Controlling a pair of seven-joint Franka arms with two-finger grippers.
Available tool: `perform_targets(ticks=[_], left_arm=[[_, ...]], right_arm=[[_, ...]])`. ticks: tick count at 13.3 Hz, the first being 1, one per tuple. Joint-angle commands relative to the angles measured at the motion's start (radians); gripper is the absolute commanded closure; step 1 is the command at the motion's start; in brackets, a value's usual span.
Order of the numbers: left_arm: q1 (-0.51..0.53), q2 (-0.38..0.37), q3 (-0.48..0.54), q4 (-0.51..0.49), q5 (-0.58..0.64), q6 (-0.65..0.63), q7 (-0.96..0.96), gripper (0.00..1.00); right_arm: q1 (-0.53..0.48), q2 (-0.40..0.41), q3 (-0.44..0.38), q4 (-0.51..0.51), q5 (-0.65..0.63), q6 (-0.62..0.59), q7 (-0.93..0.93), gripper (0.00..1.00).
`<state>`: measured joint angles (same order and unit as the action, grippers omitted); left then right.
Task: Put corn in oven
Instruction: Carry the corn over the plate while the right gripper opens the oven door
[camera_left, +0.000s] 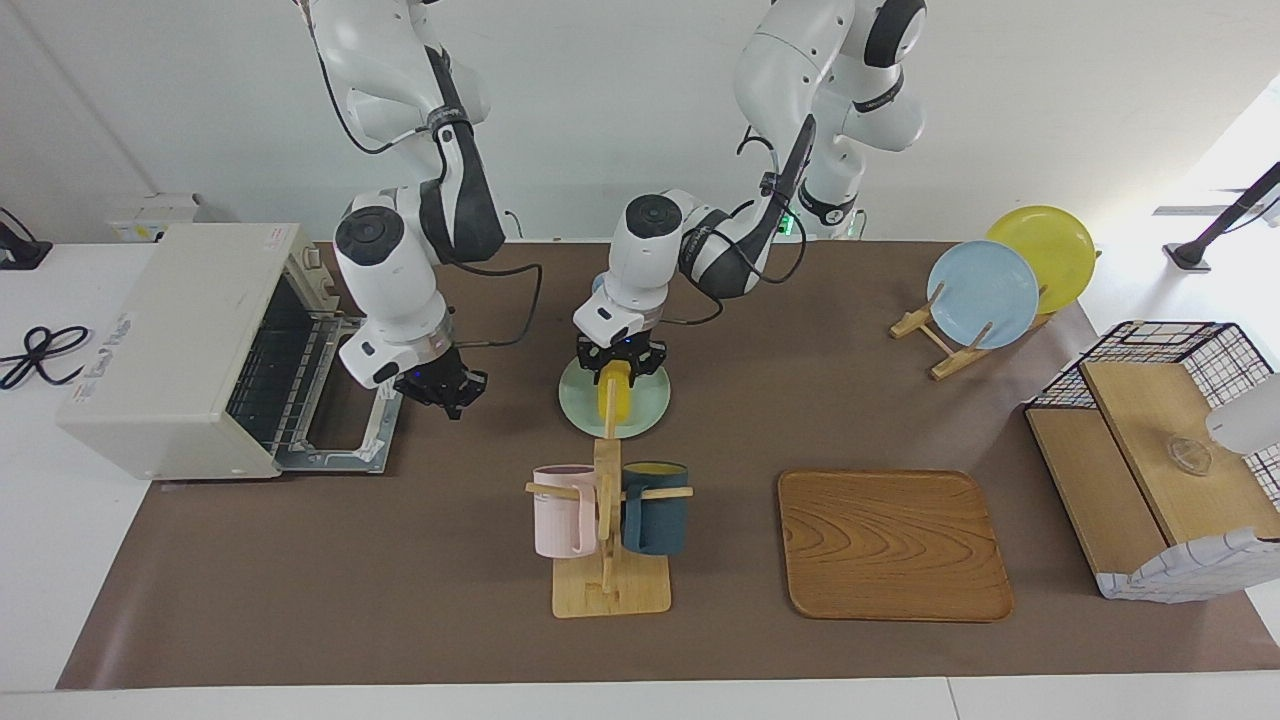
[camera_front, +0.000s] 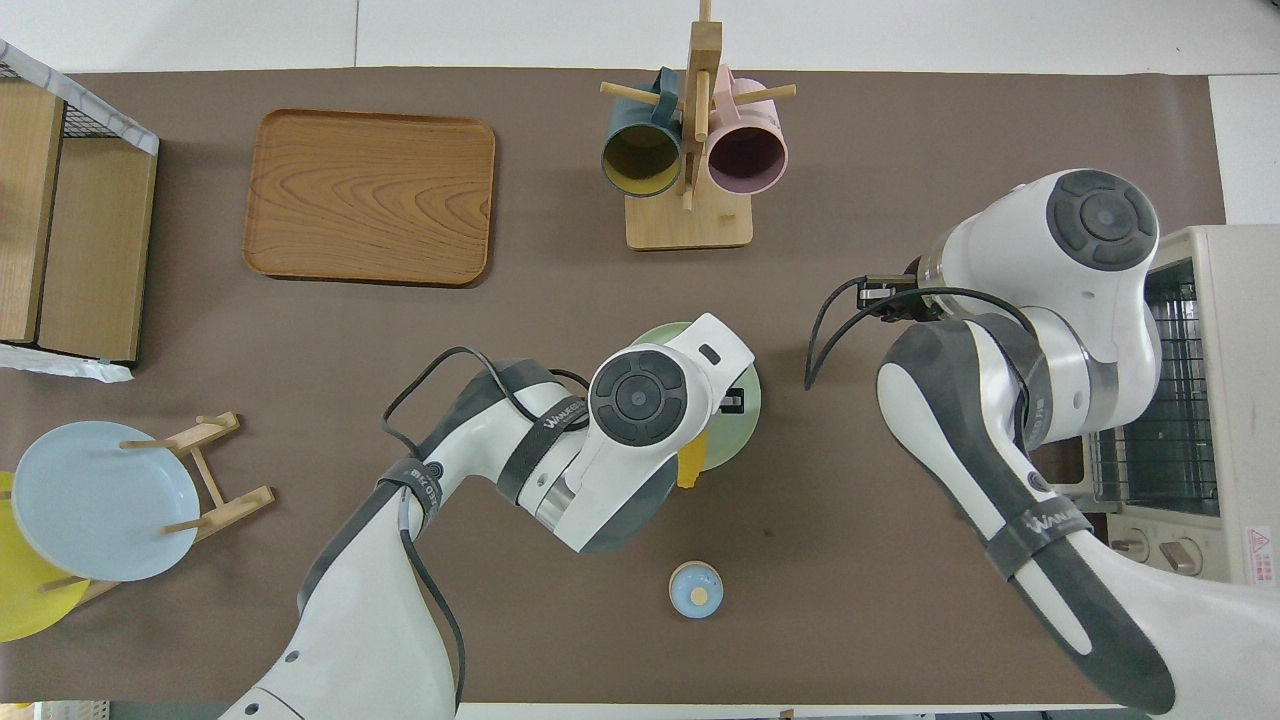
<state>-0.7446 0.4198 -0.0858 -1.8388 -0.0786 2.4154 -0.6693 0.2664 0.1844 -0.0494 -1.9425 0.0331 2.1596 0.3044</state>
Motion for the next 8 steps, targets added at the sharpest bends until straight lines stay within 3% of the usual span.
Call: perform_targets(ticks=[1,3,6,8], left_arm=[[-0.009,-0.032,0.024,-0.027,0.008,0.007,0.01,0.0],[0.031,-0.083,0.026,-0.022,0.01,-0.068,0.016,0.0],[0.176,-0.214,0.023,-0.004,0.008,-0.255,0.107,0.0],[0.288,-0.251,0.024,0.053,0.005,-0.366,0.184,0.0]], right_arm=[[0.048,0.017,-0.003,0.026,0.024,-0.015,0.083,0.91],[0.054,0.017,-0.003,0.046,0.022,-0.035,0.093,0.81],[0.103,0.053,0.006,0.173,0.024,-0.131,0.14,0.67],[0.16,0.07,0.006,0.2,0.021,-0.109,0.215,0.67]])
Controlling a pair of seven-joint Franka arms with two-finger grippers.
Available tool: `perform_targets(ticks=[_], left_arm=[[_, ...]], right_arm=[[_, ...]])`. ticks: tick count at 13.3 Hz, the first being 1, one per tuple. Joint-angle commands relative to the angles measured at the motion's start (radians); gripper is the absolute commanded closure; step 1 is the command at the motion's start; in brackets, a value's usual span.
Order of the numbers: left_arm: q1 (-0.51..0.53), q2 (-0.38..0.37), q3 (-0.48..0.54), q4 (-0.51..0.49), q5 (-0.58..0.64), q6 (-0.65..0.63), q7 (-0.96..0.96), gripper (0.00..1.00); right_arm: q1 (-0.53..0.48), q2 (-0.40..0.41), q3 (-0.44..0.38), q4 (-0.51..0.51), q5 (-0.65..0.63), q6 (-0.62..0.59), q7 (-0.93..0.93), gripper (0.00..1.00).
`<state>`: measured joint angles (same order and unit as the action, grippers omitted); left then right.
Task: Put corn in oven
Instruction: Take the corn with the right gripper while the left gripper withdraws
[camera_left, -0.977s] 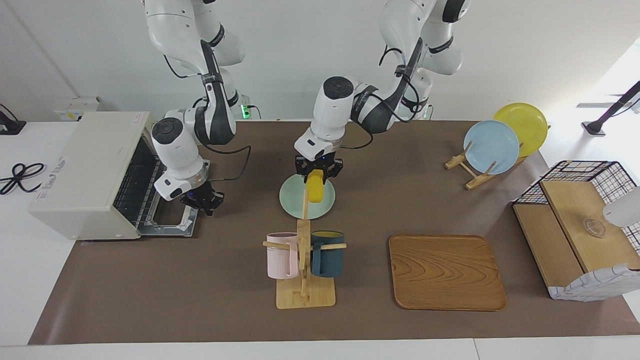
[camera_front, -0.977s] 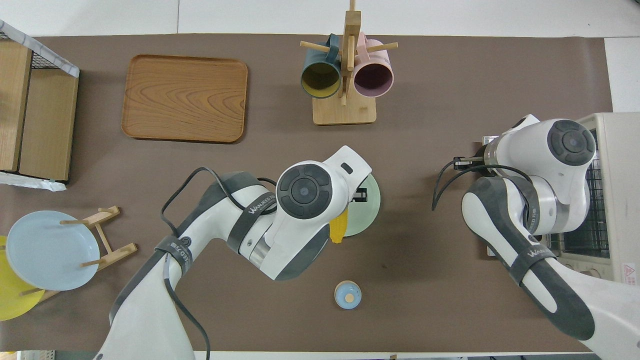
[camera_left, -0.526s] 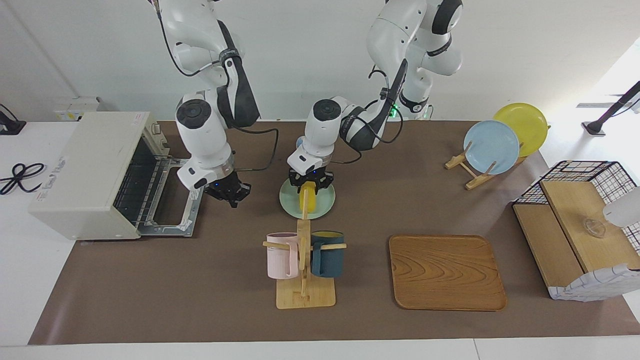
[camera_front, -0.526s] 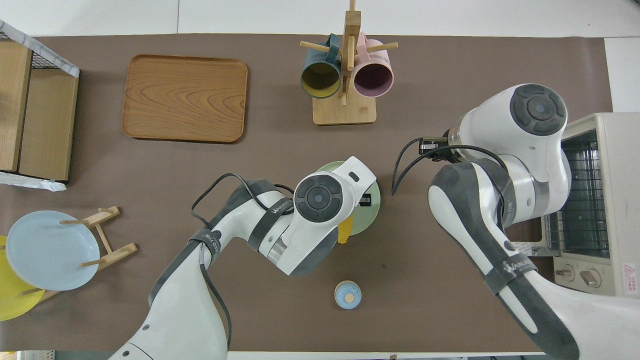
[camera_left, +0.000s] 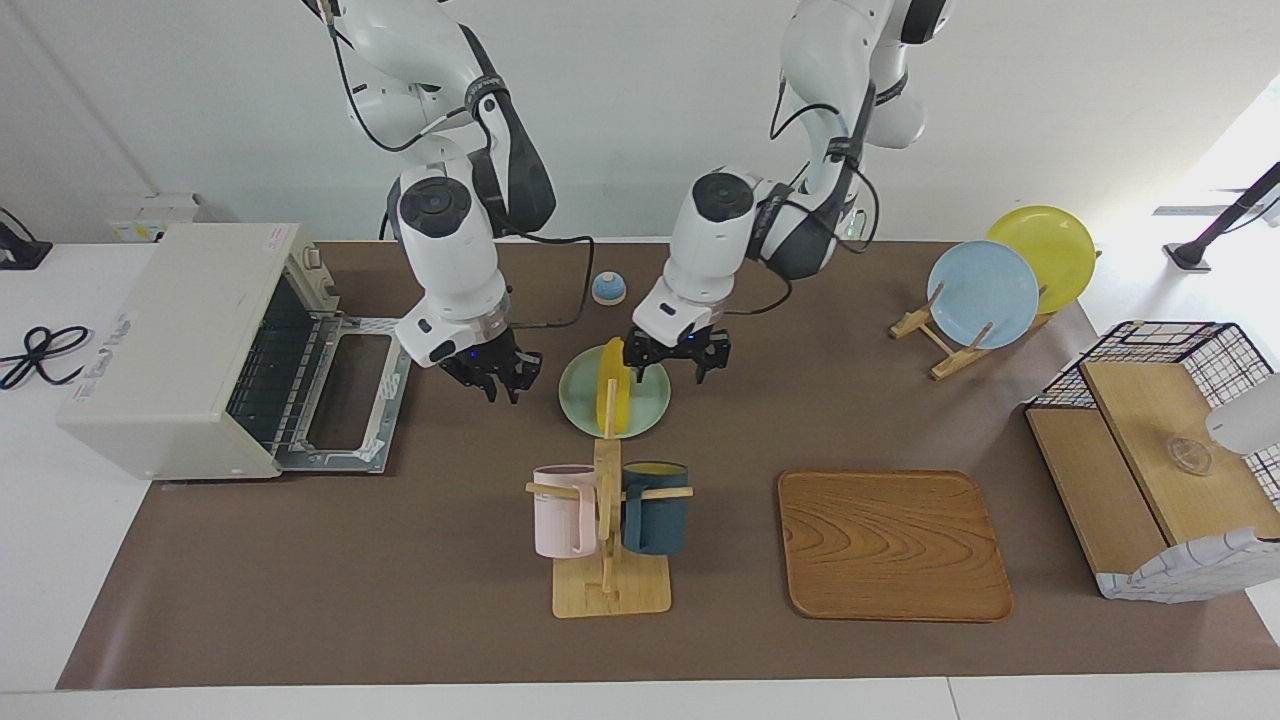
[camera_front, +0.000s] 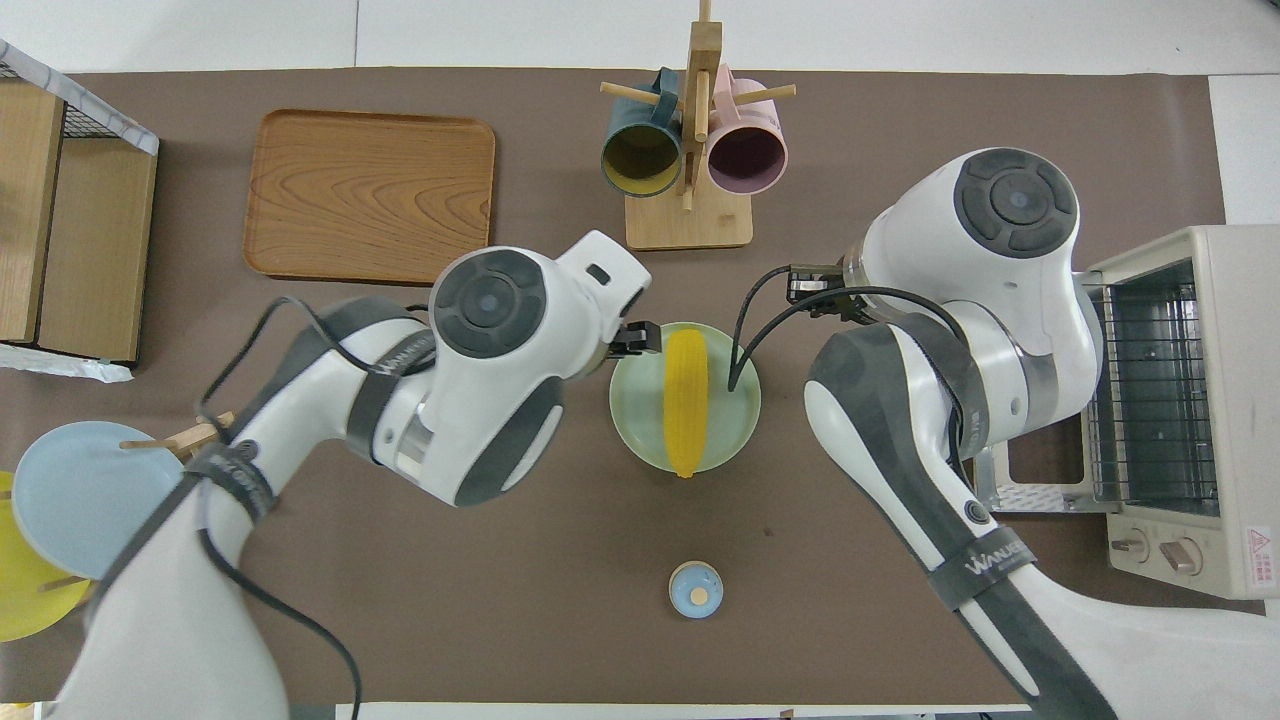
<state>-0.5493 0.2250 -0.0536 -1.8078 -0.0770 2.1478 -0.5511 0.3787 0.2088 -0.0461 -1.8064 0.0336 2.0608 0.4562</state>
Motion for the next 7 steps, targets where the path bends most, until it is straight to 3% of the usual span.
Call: perform_targets(ticks=[1,5,7], left_arm=[[0.145,-0.058,-0.006,0.062,0.006,-0.15,0.103,0.0],[0.349,-0.059,-0.006,0.192,0.045,-0.334,0.33,0.0],[0.423,-0.088,-0.006,0.197,0.046,-0.365,0.352,0.0]], right_arm=[[0.087,0.067,0.003,0.087,0.023,-0.001,0.102,0.67],[0.242,0.239,0.003,0.229,0.006,0.025,0.336,0.65],[0.293,0.286,0.003,0.217,0.012,0.157,0.407,0.65]])
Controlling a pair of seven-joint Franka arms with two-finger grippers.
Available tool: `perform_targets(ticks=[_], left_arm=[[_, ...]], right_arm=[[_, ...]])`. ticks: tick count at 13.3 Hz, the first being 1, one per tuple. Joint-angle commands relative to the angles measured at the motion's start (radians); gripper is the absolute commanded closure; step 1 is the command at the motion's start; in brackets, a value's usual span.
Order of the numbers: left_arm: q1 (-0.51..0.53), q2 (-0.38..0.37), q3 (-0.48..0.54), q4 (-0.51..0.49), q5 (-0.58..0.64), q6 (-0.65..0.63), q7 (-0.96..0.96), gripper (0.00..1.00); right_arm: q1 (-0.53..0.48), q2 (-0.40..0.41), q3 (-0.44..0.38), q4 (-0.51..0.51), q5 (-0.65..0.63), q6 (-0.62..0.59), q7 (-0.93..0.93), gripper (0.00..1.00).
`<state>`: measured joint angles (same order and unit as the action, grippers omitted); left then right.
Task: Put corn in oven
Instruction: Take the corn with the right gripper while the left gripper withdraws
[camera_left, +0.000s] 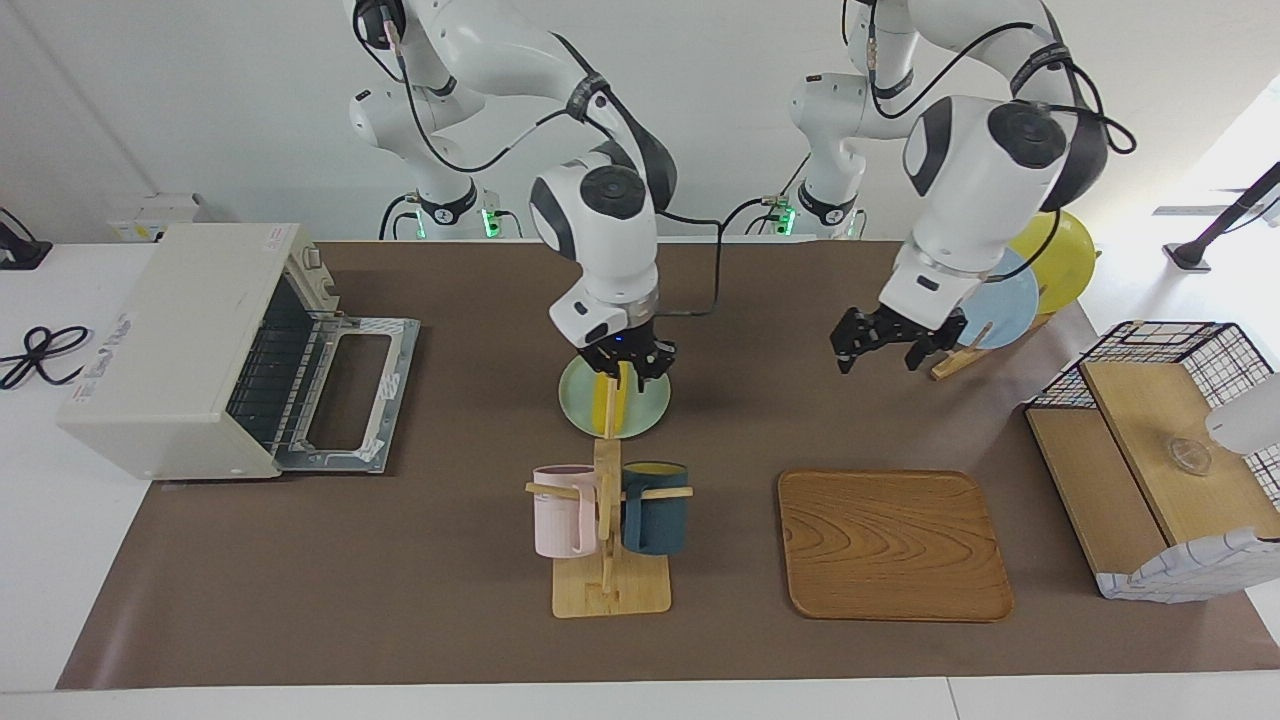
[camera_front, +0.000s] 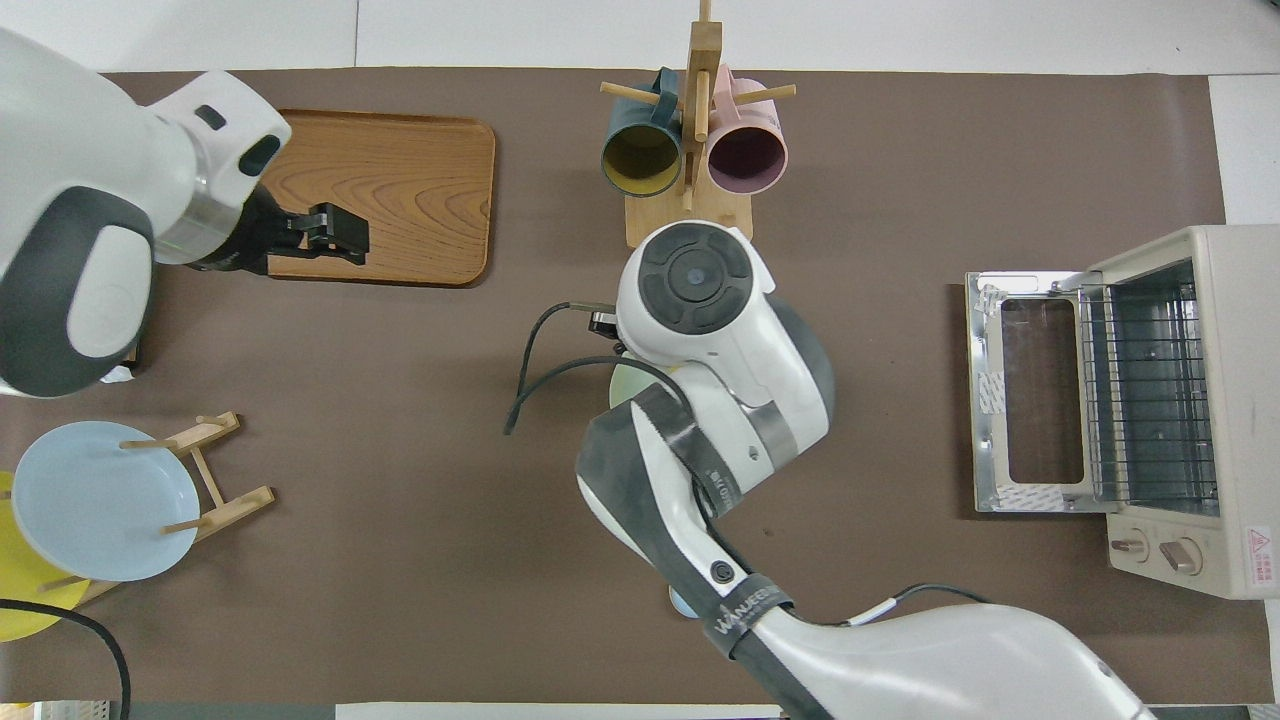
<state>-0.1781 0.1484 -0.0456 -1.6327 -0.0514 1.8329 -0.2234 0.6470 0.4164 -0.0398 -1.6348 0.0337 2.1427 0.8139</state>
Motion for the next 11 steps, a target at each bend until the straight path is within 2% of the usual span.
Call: perform_targets(ticks=[1,3,7,10,11], left_arm=[[0.071,-0.033,-0.014,0.024,0.021,-0.079,0.035,0.0],[0.094,-0.081,-0.014,0.036,0.021,-0.179,0.041,0.0],[0.075,-0.176,-0.008,0.033,0.022,-0.354,0.035,0.0],[-0.047,-0.197,0.123,0.004,0.022,-0.341,0.036,0.0],[-0.047,-0.199,0.133,-0.007,0.021,-0.307,0.042,0.0]], right_arm=[[0.048,0.096,-0.002,0.024,0.018,0.113,0.053,0.65],[0.059,0.09,-0.002,-0.013,0.021,0.126,0.054,0.62],[0.059,0.064,0.008,-0.104,0.023,0.16,0.06,0.58],[0.059,0.053,0.011,-0.138,0.022,0.181,0.06,0.58],[0.059,0.048,0.011,-0.152,0.023,0.181,0.059,0.62]])
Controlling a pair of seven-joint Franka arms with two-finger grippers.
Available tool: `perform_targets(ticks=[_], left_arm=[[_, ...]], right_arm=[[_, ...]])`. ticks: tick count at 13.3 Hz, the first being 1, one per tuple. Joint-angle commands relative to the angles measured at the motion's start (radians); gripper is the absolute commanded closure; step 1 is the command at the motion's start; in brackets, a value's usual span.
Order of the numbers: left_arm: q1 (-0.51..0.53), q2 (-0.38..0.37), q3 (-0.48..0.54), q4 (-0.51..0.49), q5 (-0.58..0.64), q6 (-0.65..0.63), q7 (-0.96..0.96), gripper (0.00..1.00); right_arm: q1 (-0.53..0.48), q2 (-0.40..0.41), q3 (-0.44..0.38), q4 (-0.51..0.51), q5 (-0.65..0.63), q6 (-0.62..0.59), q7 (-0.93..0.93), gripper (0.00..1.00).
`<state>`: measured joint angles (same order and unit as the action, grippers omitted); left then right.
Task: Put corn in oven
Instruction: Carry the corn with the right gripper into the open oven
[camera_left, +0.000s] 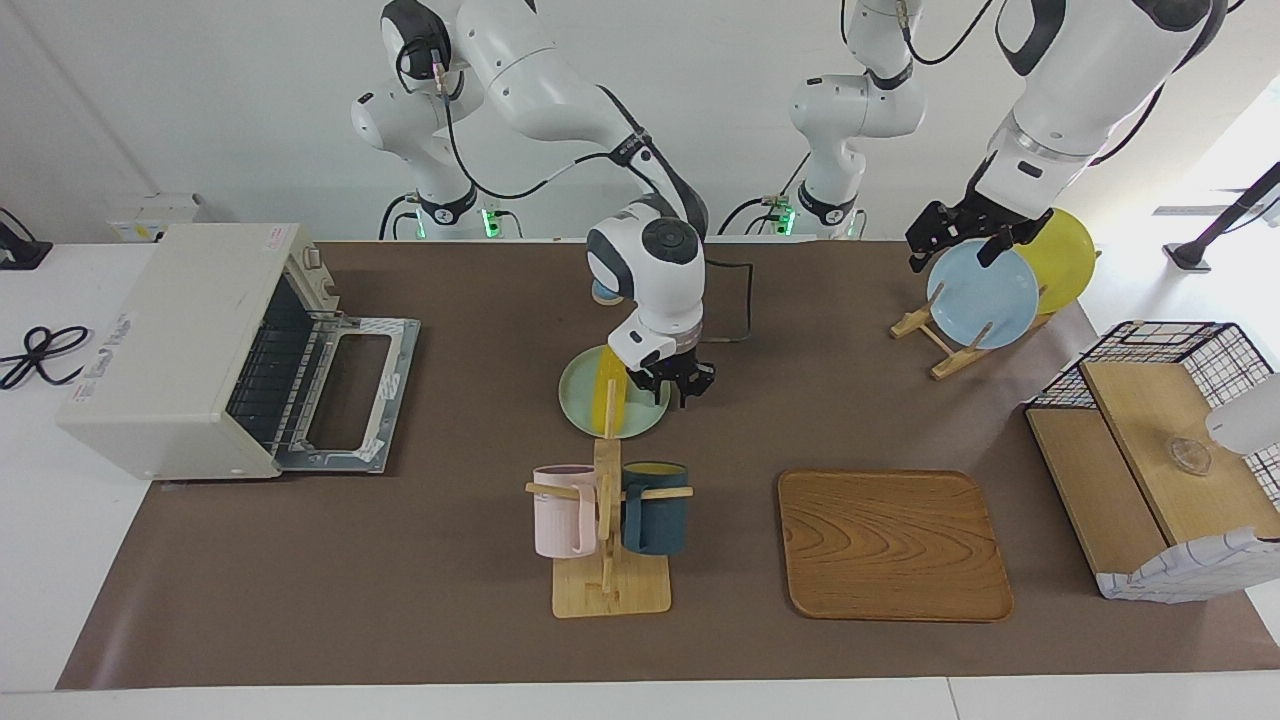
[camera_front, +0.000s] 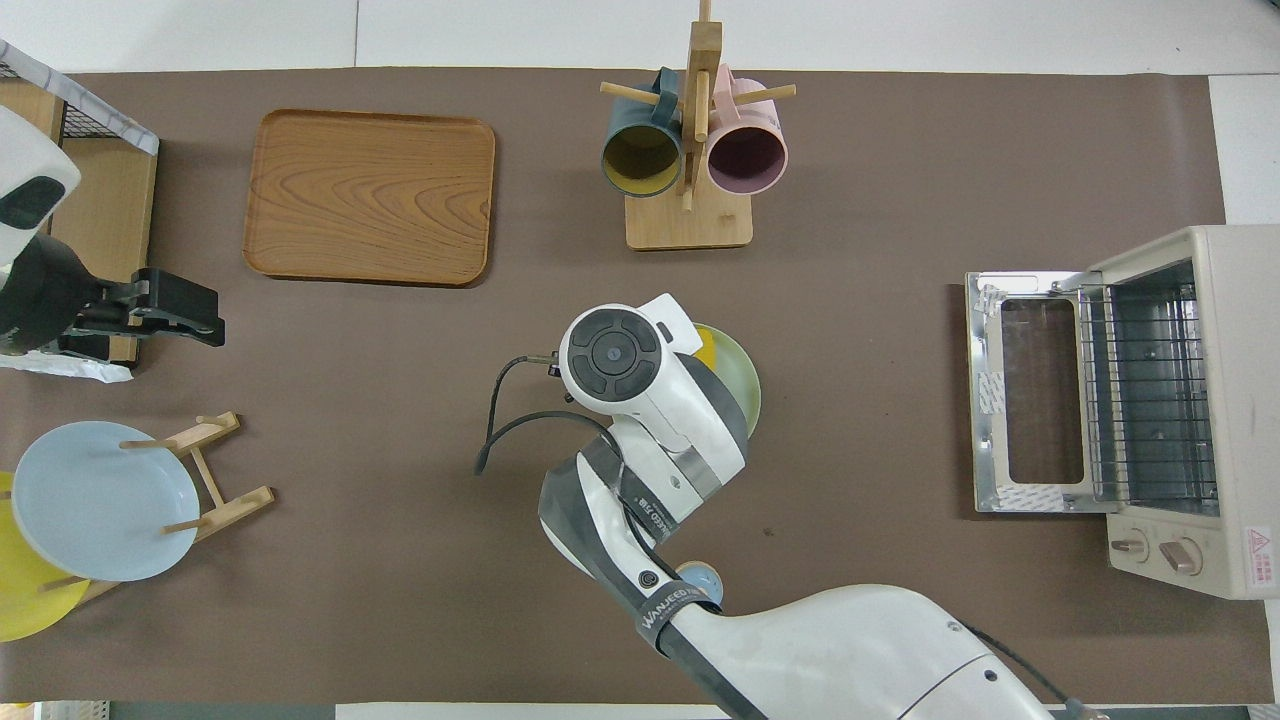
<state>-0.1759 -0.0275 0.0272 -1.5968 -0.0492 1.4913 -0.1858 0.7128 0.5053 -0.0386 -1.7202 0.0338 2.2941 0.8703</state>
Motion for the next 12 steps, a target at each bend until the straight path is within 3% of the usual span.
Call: perform_targets(ticks=[1,2,4,5,6,10,12], left_arm=[[-0.048,-0.019,0.059,-0.048,0.017,0.071,0.003,0.0],[-0.048,-0.006,0.059,-0.046,0.015,0.085,0.003,0.0],[-0.034,0.008,0.045,-0.046,0.017,0.084,0.006,0.0],[0.019,0.011,-0.016,-0.042,0.017,0.086,0.006,0.0],[0.056,0.017,-0.057,-0.035,0.018,0.08,0.006,0.0],[0.027,0.021,-0.024,-0.031,0.02,0.075,0.006,0.0],[0.027,0.02,-0.023,-0.032,0.018,0.078,0.008,0.0]], right_arm=[[-0.007,-0.044,0.009,-0.071,0.021,0.03,0.001,0.85],[-0.007,-0.044,0.009,-0.072,0.021,0.027,0.001,1.0],[-0.009,-0.044,0.008,-0.067,0.02,0.019,-0.01,1.0],[-0.009,-0.044,0.008,-0.058,0.003,0.004,-0.017,1.0],[-0.021,-0.042,0.006,-0.021,-0.006,-0.052,-0.055,1.0],[-0.042,0.001,0.003,0.235,-0.159,-0.385,-0.122,1.0],[-0.068,-0.022,0.003,0.234,-0.17,-0.433,-0.155,1.0]])
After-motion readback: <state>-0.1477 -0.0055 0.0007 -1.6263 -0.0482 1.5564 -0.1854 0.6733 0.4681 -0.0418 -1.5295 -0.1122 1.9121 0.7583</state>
